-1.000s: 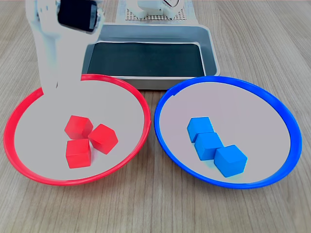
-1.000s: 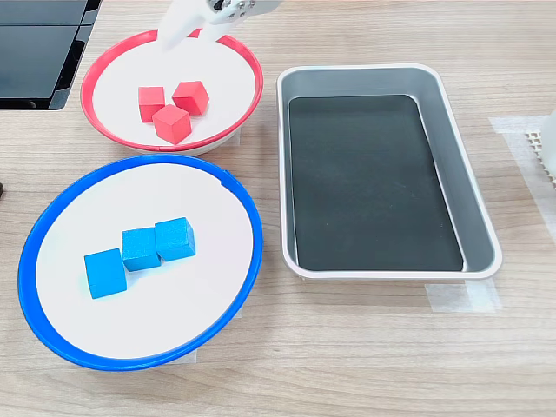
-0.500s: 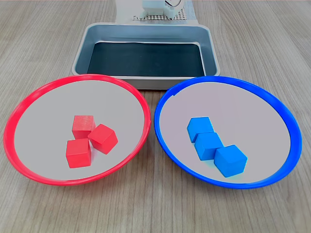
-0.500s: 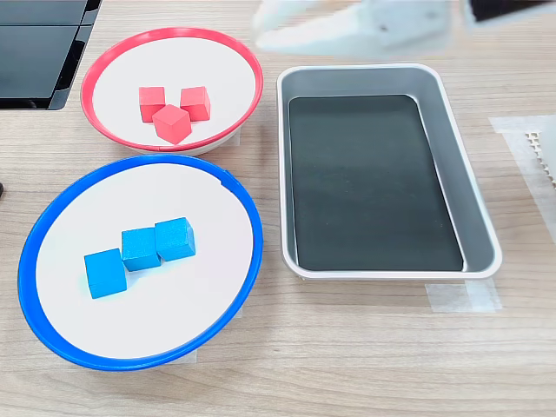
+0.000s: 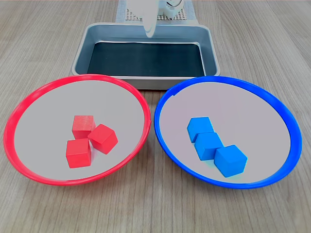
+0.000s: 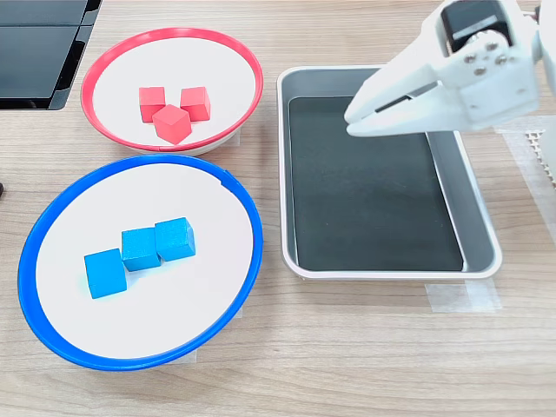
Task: Resolve any anomalies and move all blocks to matching dishes
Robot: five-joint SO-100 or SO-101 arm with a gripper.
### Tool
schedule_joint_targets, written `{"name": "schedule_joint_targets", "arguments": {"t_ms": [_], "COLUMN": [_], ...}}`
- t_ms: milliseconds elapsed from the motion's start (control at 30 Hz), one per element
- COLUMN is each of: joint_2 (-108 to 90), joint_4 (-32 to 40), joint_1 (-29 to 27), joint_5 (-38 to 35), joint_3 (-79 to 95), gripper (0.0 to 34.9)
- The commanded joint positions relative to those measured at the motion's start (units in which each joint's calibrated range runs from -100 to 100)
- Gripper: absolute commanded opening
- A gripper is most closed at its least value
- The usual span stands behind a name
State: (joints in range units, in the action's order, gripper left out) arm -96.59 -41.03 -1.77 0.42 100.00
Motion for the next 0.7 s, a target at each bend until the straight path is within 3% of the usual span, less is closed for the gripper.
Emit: {"name": "schedule_joint_targets", "arguments": {"t_ms": [0, 233, 267, 367, 667], "joint_2": [-2.5, -2.5, -2.5, -2.5, -2.5], "joint_4": [-6.3, -6.5, -6.5, -6.5, -6.5], "joint_1": [0.4, 0.4, 0.4, 0.4, 0.4], "joint_5": [0.2, 0.1, 0.1, 0.1, 0.1], "joint_3": [0.0, 0.0, 0.0, 0.0, 0.0], "gripper": [0.0, 0.3, 3.6, 0.3, 0.3]}}
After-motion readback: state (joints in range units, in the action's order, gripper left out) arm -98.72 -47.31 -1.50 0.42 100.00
